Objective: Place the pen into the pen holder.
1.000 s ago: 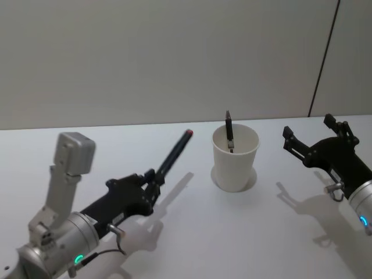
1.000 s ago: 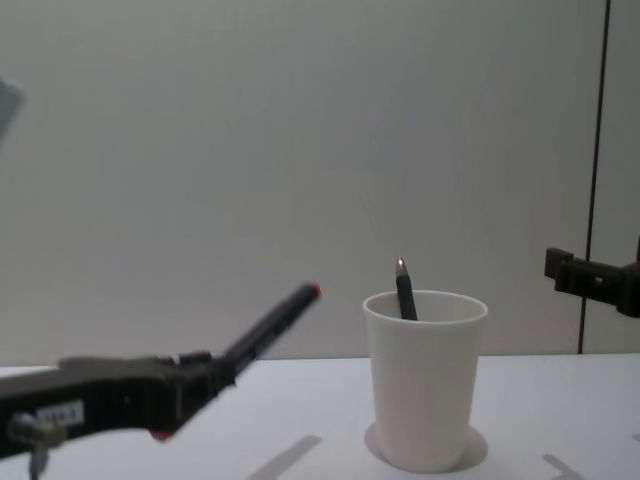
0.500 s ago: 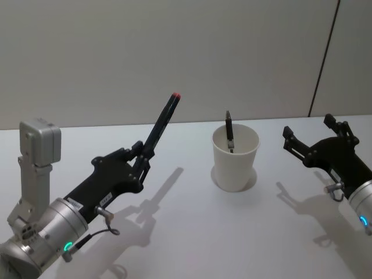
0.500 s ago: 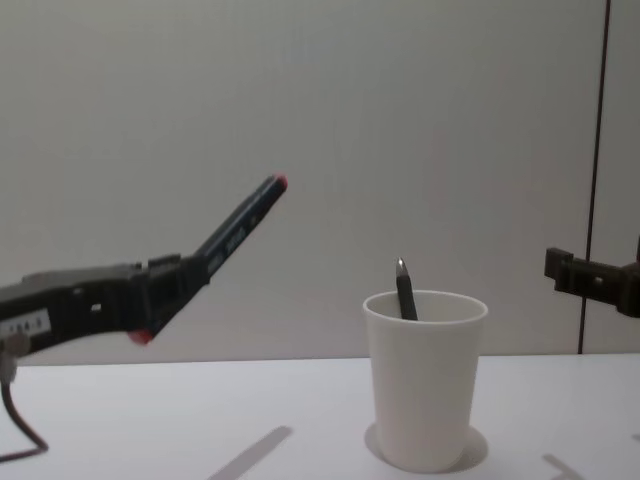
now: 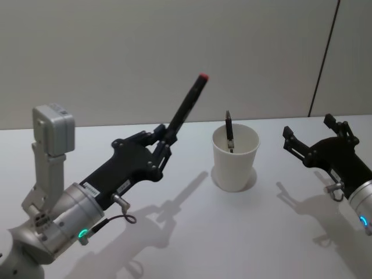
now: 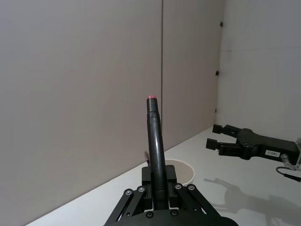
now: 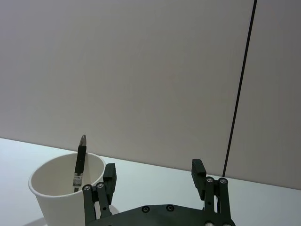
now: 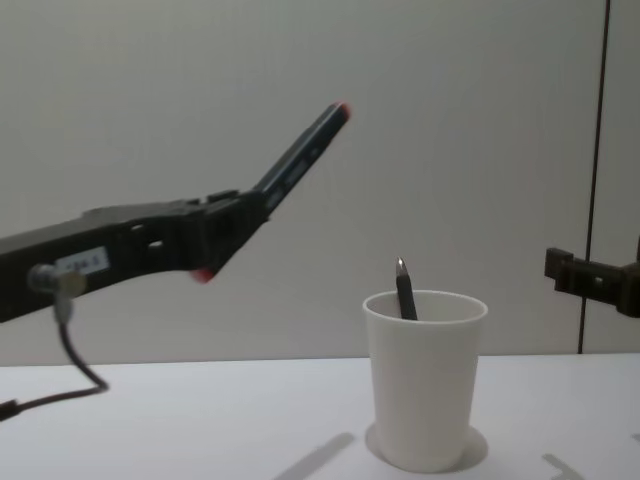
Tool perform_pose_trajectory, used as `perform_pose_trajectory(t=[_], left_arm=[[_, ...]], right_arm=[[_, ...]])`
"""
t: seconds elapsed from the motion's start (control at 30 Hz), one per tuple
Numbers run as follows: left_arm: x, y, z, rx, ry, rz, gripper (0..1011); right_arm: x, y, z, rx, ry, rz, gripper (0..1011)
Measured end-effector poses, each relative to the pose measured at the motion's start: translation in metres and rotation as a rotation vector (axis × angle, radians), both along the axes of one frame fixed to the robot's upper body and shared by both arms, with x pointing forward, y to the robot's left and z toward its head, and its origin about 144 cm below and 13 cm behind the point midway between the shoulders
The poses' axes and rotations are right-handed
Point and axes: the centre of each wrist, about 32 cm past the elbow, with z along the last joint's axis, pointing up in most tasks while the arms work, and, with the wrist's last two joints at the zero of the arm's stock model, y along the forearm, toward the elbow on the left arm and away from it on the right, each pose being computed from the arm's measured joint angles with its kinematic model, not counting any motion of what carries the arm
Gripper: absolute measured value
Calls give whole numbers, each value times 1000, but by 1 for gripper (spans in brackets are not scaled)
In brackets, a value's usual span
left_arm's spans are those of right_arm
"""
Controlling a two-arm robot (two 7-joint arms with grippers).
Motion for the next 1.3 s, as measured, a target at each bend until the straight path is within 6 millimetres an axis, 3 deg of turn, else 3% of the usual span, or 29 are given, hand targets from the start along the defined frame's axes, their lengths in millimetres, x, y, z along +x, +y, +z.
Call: perform_pose_trajectory(t=[0.6, 1.3], left_arm=[[14, -20, 3, 92, -94, -108, 174], [16, -32, 3, 187, -190, -146, 174]], right_arm=[[0, 0, 0, 0, 0, 0, 1001], [0, 0, 0, 0, 0, 0, 1001]])
